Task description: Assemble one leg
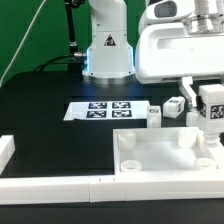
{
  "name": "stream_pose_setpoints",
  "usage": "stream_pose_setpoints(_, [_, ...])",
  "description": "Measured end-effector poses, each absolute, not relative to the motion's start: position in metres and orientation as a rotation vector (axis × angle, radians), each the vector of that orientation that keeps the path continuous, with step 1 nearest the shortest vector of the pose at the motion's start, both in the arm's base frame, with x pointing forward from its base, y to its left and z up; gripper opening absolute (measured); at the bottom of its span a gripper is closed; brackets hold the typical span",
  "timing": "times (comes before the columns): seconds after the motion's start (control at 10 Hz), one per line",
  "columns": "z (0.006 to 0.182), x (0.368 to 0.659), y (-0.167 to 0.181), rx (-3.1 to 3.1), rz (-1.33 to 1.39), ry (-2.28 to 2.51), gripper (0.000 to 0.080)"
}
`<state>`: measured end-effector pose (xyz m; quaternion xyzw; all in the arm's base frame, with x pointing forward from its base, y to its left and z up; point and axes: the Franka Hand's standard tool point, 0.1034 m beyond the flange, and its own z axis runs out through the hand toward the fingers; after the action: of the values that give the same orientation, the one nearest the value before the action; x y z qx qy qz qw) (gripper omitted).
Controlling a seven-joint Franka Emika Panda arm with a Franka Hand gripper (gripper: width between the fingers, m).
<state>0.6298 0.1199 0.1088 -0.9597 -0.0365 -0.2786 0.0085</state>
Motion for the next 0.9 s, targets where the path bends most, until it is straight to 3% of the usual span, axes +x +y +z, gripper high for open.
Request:
stream_pose_setpoints(0.7, [0.098,0.632,0.116,-3.028,-0.802,-0.119,0.0284])
stream_pose_setpoints(0.9, [0.087,0.627,0.118,-3.035,-0.785,-0.124,0.0284])
